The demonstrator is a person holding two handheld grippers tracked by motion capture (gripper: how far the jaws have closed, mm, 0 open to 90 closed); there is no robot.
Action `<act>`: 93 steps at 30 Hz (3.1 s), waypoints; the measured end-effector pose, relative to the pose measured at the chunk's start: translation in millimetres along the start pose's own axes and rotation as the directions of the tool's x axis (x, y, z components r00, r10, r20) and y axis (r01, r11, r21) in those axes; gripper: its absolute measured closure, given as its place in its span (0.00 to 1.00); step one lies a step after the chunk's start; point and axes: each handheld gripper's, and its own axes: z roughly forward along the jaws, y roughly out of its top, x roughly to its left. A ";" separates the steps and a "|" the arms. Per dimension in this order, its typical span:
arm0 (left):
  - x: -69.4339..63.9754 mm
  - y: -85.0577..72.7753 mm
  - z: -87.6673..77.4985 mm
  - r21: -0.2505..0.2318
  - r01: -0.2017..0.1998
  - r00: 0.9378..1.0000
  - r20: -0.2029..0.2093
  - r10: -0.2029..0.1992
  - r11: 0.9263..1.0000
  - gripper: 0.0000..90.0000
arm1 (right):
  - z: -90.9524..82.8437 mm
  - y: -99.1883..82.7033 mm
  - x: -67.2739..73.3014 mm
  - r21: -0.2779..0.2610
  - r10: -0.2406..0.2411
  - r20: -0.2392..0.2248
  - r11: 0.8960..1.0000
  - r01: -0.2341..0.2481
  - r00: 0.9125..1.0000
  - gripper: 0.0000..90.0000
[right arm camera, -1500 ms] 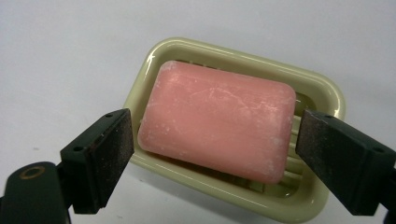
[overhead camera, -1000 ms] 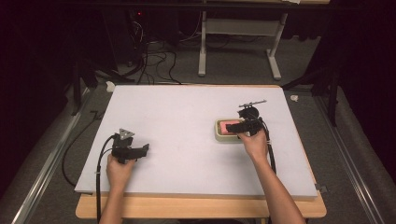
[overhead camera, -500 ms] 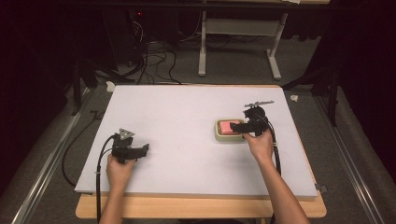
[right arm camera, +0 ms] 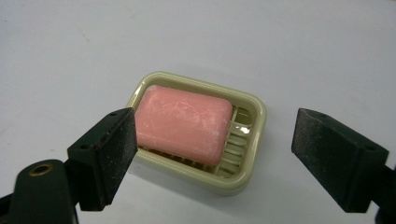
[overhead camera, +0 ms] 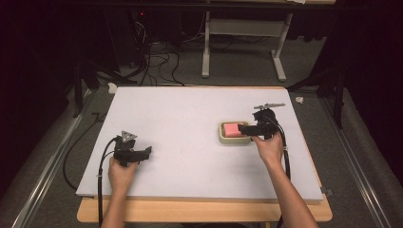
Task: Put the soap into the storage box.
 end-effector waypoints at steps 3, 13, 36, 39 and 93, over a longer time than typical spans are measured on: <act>0.0 0.0 0.0 0.000 0.000 1.000 0.000 0.000 1.000 0.19 | -4.0 -2.5 -3.4 -0.011 0.003 -0.001 1.000 -0.003 1.000 0.17; -0.1 0.0 0.0 0.000 -0.001 1.000 0.000 0.001 1.000 0.19 | -14.8 -8.4 -12.2 -0.046 0.015 0.005 0.999 -0.015 1.000 0.17; -0.1 0.0 0.0 0.000 -0.001 1.000 -0.001 0.001 1.000 0.19 | -41.6 -24.7 -33.0 -0.116 0.055 0.007 0.992 -0.054 0.998 0.18; -0.1 0.0 0.0 0.000 -0.001 1.000 -0.001 0.001 1.000 0.19 | -43.6 -26.4 -34.8 -0.121 0.056 0.009 0.991 -0.054 0.998 0.18; -0.2 -0.1 -0.1 0.000 -0.002 1.000 -0.001 0.002 1.000 0.19 | -77.1 -95.8 -65.9 -0.196 0.123 -0.002 0.973 -0.121 0.992 0.21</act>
